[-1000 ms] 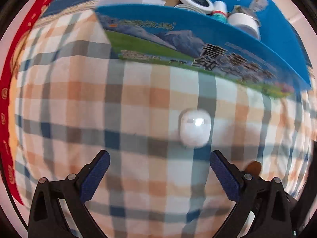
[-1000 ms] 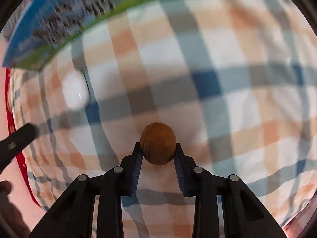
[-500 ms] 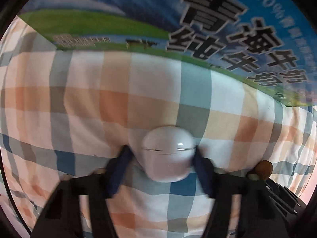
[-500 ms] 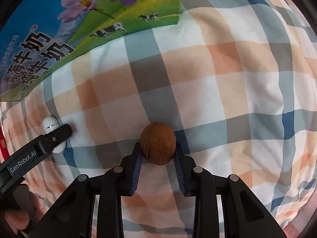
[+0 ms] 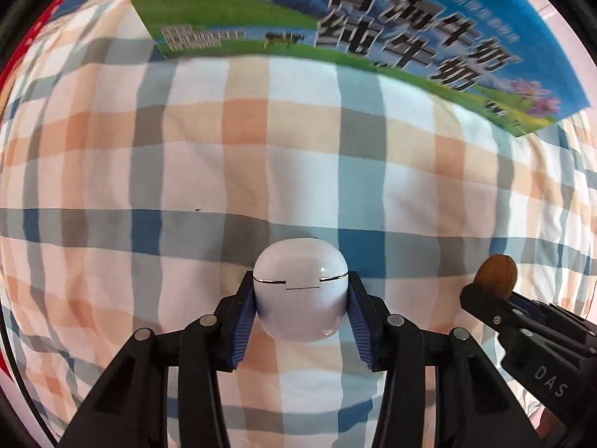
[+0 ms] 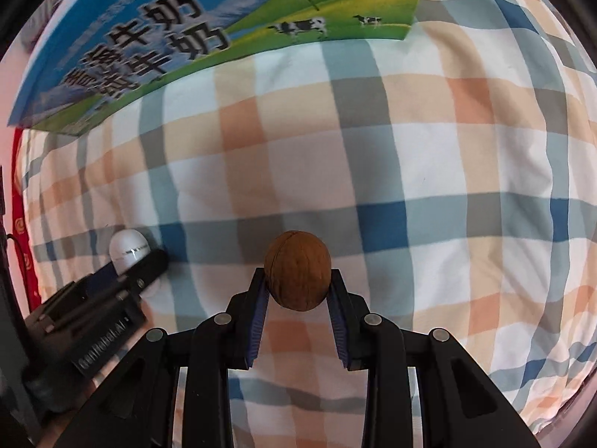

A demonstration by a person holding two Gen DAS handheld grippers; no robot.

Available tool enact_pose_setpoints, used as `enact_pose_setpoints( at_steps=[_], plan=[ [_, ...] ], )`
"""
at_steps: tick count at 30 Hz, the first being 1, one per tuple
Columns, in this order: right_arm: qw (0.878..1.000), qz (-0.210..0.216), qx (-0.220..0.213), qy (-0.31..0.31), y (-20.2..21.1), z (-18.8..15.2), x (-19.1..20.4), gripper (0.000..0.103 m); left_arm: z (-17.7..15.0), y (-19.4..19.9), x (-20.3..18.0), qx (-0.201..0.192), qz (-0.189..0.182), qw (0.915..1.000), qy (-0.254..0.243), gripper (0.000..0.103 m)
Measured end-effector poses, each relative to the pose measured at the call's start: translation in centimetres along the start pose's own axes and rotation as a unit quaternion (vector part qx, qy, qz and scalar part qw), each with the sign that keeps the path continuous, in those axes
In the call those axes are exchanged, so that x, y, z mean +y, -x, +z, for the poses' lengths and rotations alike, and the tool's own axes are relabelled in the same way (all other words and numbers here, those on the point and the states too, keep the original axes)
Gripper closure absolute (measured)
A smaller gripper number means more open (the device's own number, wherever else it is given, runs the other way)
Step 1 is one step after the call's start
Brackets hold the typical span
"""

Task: Organize rigid objects
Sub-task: 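Carry the earbud case into the box with the left tool while the right tool carries the walnut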

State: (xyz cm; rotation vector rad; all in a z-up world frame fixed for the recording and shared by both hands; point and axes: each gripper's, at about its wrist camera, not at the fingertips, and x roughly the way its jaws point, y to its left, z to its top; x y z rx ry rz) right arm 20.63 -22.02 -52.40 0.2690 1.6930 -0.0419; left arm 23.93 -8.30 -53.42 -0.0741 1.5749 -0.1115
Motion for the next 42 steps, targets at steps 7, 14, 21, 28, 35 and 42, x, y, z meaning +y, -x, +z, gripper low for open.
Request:
enact_pose_setpoints(
  at_steps=[7, 14, 21, 28, 35, 42],
  plan=[
    [0.999, -0.008, -0.024, 0.037, 2.4, -1.8, 2.2, 0.070, 1.1, 4.7, -3.5, -0.054, 0.010, 0.9985, -0.008, 0.060],
    [0.997, -0.007, -0.051, 0.051, 5.1, -1.4, 2.5, 0.070, 1.5, 8.7, -3.7, -0.083, 0.002, 0.9964, -0.013, 0.060],
    [0.995, 0.019, -0.078, 0.062, 9.2, -0.3, 2.5, 0.070, 0.9, 13.3, -0.8, -0.114, -0.017, 0.9932, -0.012, 0.060],
    [0.991, 0.047, -0.106, 0.065, 14.6, 2.2, 3.4, 0.070, 4.4, 17.9, -1.6, -0.156, -0.054, 0.9861, -0.013, 0.060],
    [0.987, 0.049, -0.141, 0.065, 19.2, 7.8, 2.3, 0.070, 11.9, 19.0, -1.0, -0.175, -0.100, 0.9796, 0.007, 0.060],
    [0.990, 0.037, -0.125, 0.051, 17.0, 15.2, 1.8, 0.070, 18.0, 16.4, -0.5, -0.152, -0.086, 0.9846, -0.015, 0.060]
  ],
)
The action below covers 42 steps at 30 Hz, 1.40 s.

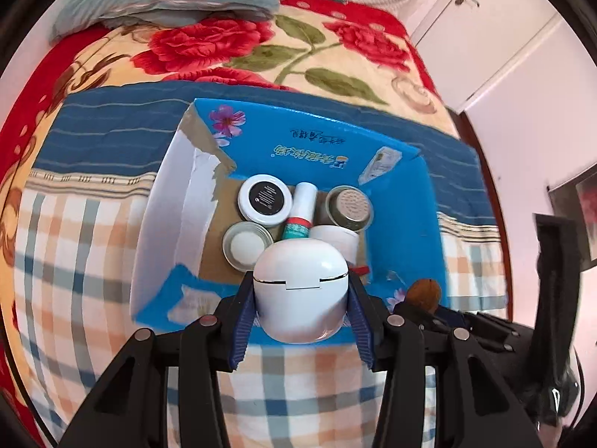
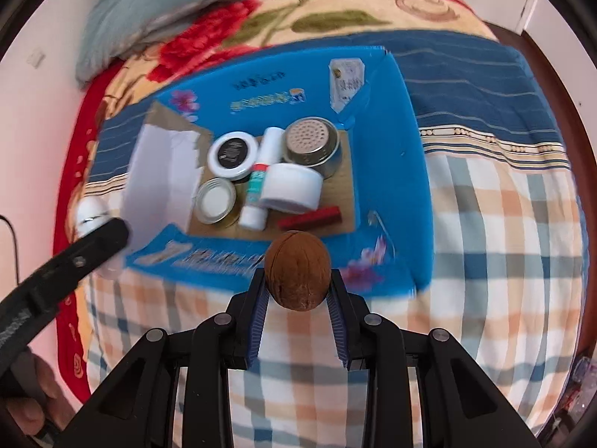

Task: Organize rigid objects
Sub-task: 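Carry the earbud case into the box with the left tool while the right tool carries the walnut, then open both tools to release the earbud case and walnut in the box, then lift away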

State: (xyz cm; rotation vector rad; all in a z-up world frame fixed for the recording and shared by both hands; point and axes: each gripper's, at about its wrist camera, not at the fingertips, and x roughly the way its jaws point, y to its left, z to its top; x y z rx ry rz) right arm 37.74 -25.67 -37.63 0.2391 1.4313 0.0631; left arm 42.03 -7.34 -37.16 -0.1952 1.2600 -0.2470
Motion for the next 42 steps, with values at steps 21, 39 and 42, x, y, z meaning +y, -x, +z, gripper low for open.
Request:
enact_pose_setpoints(
  at_steps=[21, 39, 42],
  plan=[
    [0.991, -0.089, 0.100, 0.021, -12.1, 3.8, 0.6, 0.069, 0.5, -13.8, 4.3, 0.196, 0.120, 0.9697, -0.082, 0.060],
    [0.988, -0.123, 0.094, 0.020, -13.0, 5.7, 0.0, 0.032, 0.4, -11.4, 3.9, 0.155, 0.108, 0.9810, -0.047, 0.017],
    [0.988, -0.128, 0.085, 0.023, -12.2, 6.0, 0.3, 0.030, 0.7, -10.6, 3.7, 0.139, 0.112, 0.9829, -0.043, 0.007]
  ],
)
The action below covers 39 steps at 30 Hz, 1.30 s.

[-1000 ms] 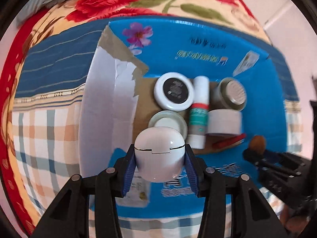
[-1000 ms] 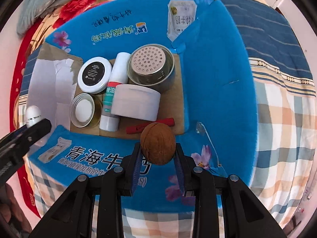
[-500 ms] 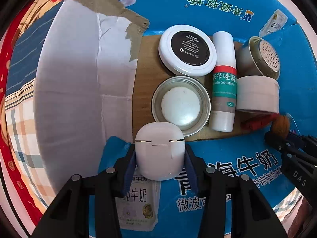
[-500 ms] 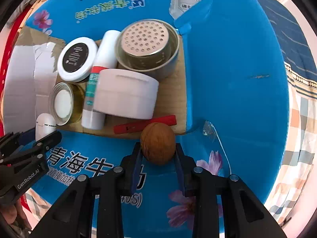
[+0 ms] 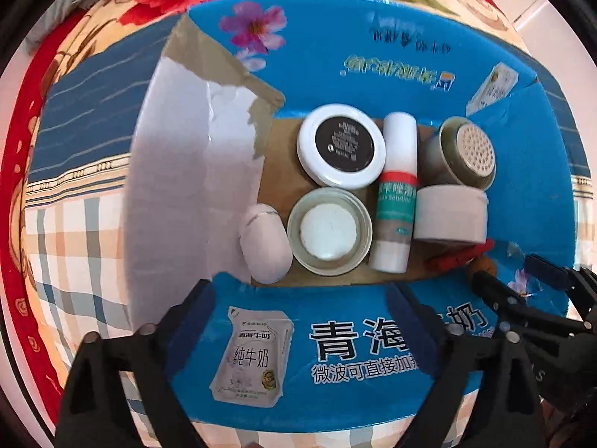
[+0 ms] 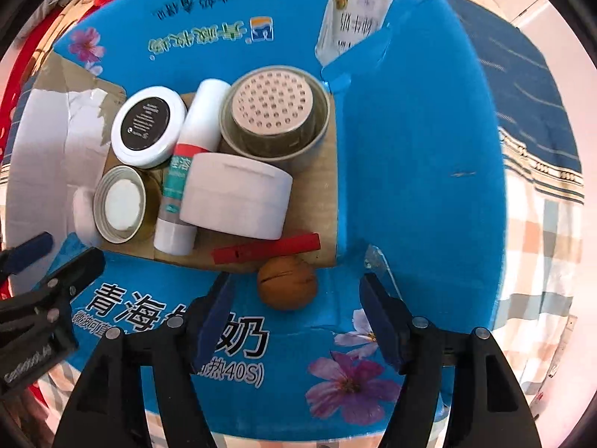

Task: Organize rigid objects
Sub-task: 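Open both tools to release the earbud case and walnut in the box, then lift away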

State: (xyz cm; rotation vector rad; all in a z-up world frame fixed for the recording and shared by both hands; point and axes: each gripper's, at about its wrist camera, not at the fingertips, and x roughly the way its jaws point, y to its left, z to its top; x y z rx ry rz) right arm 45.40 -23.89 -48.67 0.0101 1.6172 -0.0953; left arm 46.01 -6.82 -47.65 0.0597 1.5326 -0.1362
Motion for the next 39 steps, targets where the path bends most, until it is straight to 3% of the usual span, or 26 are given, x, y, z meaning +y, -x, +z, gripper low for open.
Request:
enact_pose_setpoints(
  at_steps=[2, 6, 14, 26, 33, 39],
  plan=[
    [1.000, -0.004, -0.008, 0.000, 0.6, 0.1, -0.3, 0.013, -0.1, 0.4, 0.0, -0.005, 0.003, 1.0000, 0.003, 0.000],
    [0.999, -0.023, -0.030, -0.005, 2.0, 0.4, -0.7, 0.000, 0.2, 1.2, 0.1, -0.014, 0.011, 0.9998, 0.004, 0.000],
    [0.999, -0.022, -0.033, -0.027, 2.5, 1.1, -2.3, 0.000, 0.2, 3.5, 1.3, -0.028, 0.007, 0.9996, 0.007, 0.000],
    [0.999, 0.002, -0.033, -0.038, 1.1, -1.4, -1.8, 0.000, -0.1, 4.6, 0.6, -0.044, 0.003, 0.9990, 0.005, 0.000],
    [0.997, 0.012, -0.063, -0.035, 5.1, -4.1, -2.0, 0.000, -2.4, 9.4, 0.1, -0.083, 0.016, 0.9965, -0.001, 0.000],
    [0.995, 0.019, -0.098, -0.028, 10.7, -7.7, -1.9, 0.000, -6.5, 15.2, -0.1, -0.113, 0.011, 0.9935, 0.008, 0.000]
  ],
)
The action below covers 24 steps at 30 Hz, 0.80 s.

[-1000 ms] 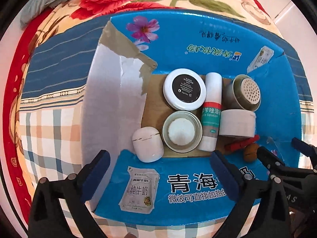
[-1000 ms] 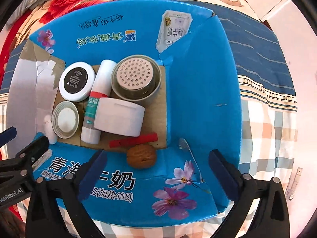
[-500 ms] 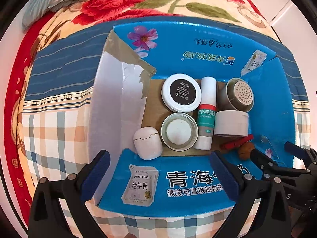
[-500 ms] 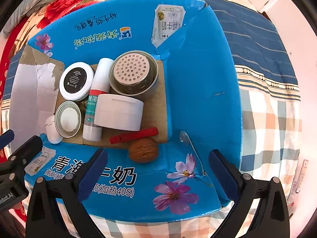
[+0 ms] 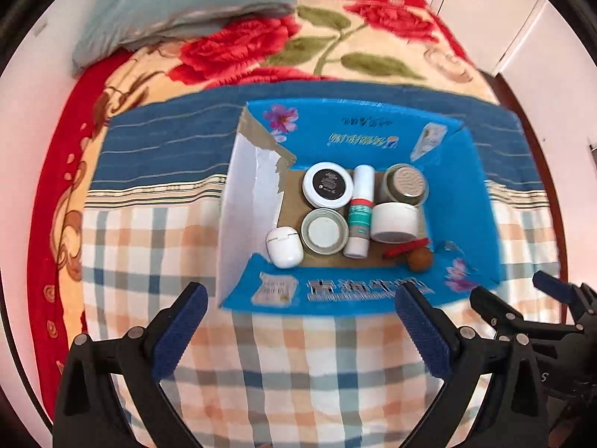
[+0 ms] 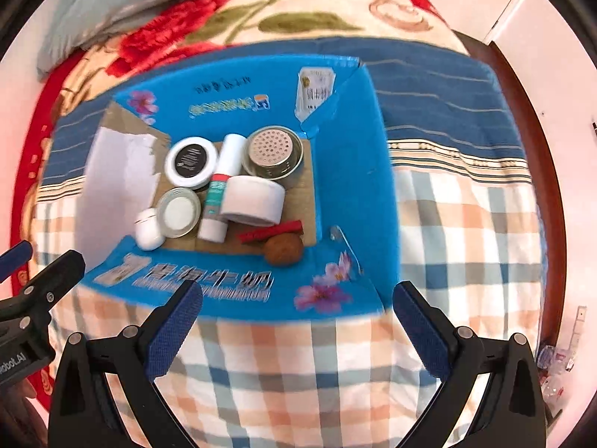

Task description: Organize rigid objects

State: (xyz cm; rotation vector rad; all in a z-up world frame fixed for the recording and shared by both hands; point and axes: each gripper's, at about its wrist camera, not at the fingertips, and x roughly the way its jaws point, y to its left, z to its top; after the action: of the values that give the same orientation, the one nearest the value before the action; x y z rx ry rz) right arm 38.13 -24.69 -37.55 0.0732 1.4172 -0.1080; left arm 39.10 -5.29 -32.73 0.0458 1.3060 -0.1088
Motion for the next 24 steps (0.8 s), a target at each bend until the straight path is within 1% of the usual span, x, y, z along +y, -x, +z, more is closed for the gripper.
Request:
enact_pose_setpoints(
  at_steps=[2, 3, 8, 9, 14, 18, 24],
  plan=[
    [1.000, 0.003, -0.007, -0.002, 2.0, -1.1, 0.1, 0.000, -0.9, 2.7, -0.1, -0.016, 0.004, 0.9999, 0.001, 0.000],
    [1.000, 0.009, -0.015, -0.003, 3.7, -1.9, -0.1, 0.000, -1.3, 4.4, -0.2, -0.026, 0.006, 0.9997, 0.001, 0.000],
    [0.999, 0.016, -0.045, -0.009, 10.0, -4.6, -0.6, 0.000, -2.8, 10.7, -0.6, -0.053, 0.009, 0.9986, 0.002, 0.000],
    [0.998, 0.023, -0.052, -0.014, 11.8, -5.3, -0.8, 0.000, -3.2, 12.2, -0.7, -0.059, 0.012, 0.9982, 0.005, 0.000],
    [0.996, 0.043, -0.074, -0.017, 18.9, -8.0, -1.0, 0.000, -5.1, 18.1, -0.6, -0.071, 0.002, 0.9974, 0.017, 0.000],
    [0.993, 0.053, -0.100, -0.015, 25.4, -10.6, -1.2, 0.000, -6.3, 23.2, -0.9, -0.088, 0.003, 0.9960, 0.015, 0.000],
    [0.991, 0.067, -0.111, -0.005, 33.7, -13.2, -1.1, 0.000, -7.1, 30.7, -1.8, -0.105, 0.005, 0.9944, 0.003, 0.000]
  ],
)
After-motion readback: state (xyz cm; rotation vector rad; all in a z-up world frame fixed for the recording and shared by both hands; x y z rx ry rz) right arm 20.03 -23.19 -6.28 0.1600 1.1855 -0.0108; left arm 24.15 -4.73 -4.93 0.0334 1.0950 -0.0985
